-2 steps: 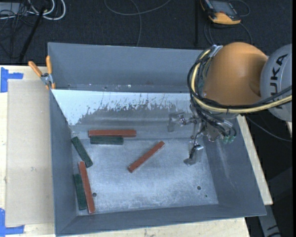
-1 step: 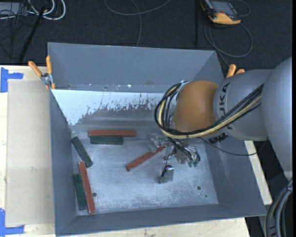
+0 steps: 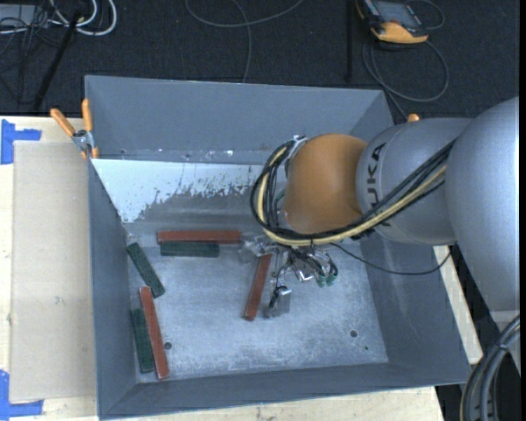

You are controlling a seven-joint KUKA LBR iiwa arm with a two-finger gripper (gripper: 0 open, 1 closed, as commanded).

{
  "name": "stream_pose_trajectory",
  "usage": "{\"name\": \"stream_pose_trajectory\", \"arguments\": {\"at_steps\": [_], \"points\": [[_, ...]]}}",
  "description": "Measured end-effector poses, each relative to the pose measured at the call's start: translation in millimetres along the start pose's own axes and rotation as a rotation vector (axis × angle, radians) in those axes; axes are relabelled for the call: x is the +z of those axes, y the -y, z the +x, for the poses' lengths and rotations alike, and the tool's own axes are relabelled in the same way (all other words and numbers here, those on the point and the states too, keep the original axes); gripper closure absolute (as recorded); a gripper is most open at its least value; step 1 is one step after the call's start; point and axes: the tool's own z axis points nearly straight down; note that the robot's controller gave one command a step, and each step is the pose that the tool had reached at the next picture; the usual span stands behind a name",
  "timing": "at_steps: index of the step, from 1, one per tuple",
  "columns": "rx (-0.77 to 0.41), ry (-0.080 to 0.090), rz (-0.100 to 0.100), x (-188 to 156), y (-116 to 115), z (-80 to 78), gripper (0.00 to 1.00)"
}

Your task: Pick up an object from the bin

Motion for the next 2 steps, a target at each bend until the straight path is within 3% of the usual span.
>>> {"name": "stream_pose_trajectory", "arguments": {"at_steps": [1, 2], "points": [[0.001, -0.001, 0.001, -0.1, 0.7, 0.3, 1.00], [-0.145, 0.007, 0.006, -170.8, 59.8, -3.1, 1.00]]}}
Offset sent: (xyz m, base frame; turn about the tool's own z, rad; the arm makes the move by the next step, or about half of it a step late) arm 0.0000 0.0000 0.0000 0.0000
